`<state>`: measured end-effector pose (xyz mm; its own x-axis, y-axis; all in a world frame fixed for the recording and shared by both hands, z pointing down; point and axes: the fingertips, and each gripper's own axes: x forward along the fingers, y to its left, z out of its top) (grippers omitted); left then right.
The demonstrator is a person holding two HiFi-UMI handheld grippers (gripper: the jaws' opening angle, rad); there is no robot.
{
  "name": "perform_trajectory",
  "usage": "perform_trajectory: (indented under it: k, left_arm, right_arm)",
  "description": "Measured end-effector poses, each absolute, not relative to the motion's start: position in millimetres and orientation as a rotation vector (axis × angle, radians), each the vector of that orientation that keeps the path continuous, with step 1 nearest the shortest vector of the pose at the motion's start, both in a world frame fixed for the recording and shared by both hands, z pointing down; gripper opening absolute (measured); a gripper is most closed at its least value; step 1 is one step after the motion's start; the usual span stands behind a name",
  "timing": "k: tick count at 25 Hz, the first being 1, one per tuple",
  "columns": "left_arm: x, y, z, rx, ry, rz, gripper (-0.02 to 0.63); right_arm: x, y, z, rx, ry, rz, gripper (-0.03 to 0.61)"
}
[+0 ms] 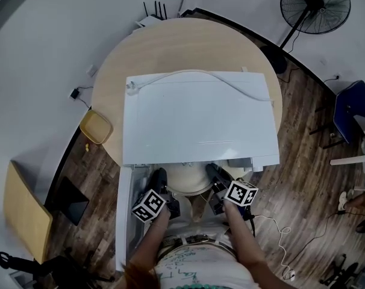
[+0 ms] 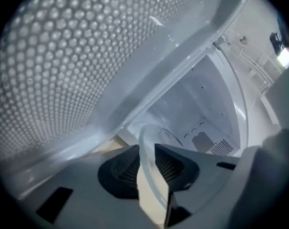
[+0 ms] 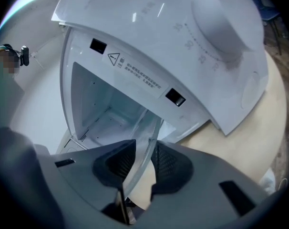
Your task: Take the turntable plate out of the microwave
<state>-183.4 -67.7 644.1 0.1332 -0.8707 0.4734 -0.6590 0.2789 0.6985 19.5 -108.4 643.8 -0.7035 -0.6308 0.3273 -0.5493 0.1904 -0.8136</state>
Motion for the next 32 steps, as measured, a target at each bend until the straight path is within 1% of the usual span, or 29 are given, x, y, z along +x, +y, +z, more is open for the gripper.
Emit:
perform_trajectory:
  k: [10, 32]
  left_arm:
    - [-181, -49, 629, 1.507, -1.582, -0.285, 0.097]
    - [-155, 23, 585, 1.441, -1.761, -0.386, 0.092]
  right_arm:
    - [24, -87, 630, -1.156, 2.292, -1.523, 0.089]
    - [41, -55, 595, -0.892, 2.460, -1.538, 0.086]
